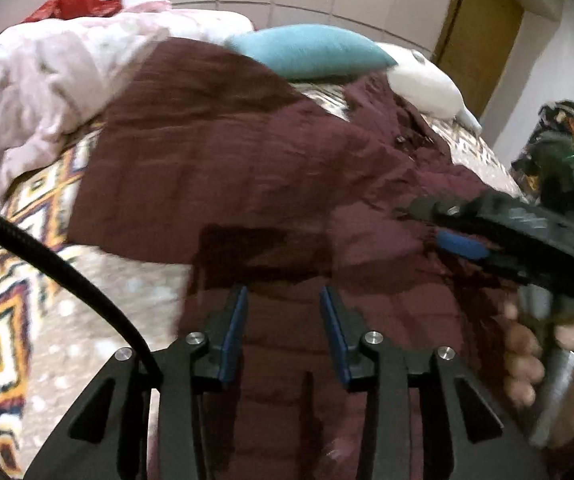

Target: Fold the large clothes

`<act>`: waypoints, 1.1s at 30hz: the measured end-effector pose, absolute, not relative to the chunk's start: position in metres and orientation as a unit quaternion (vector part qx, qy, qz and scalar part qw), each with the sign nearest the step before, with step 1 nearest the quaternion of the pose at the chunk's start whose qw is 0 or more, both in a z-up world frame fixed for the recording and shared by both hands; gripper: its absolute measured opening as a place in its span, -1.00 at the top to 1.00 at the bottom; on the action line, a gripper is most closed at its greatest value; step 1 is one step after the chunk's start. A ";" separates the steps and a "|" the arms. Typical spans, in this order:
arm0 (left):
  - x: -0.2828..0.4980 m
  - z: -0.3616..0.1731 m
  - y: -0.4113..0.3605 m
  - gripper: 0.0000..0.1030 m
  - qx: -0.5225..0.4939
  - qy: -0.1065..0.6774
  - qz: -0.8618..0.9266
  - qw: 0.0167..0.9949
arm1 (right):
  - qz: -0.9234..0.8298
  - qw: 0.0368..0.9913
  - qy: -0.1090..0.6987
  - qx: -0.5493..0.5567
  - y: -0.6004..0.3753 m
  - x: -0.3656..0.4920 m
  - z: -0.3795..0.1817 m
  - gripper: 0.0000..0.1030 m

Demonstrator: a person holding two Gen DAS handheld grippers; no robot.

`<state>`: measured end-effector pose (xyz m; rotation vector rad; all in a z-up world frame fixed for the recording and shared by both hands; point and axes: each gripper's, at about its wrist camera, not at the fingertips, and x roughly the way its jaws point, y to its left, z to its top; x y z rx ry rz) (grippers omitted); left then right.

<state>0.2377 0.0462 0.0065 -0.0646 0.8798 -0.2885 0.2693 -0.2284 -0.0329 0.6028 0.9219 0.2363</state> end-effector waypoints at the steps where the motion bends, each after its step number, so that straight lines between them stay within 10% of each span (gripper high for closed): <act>1: 0.238 0.009 0.053 0.28 -0.031 0.420 -0.132 0.897 | 0.111 0.841 0.448 0.281 -0.223 0.275 -0.039 -0.46; 3: 0.238 0.015 0.072 0.25 -0.023 0.406 -0.104 0.907 | 0.107 0.841 0.458 0.267 -0.213 0.282 -0.043 -0.41; 6: 0.239 0.023 0.098 0.12 -0.018 0.388 -0.069 0.919 | 0.117 0.840 0.469 0.245 -0.201 0.288 -0.038 0.54; 18: 0.293 0.035 0.104 0.10 -0.052 0.395 -0.021 0.917 | 0.061 0.888 0.407 0.207 -0.297 0.248 0.064 0.55; 33: 0.336 -0.019 0.021 -0.02 0.053 0.415 -0.008 0.908 | -0.049 0.855 0.468 0.220 -0.391 0.242 -0.010 0.55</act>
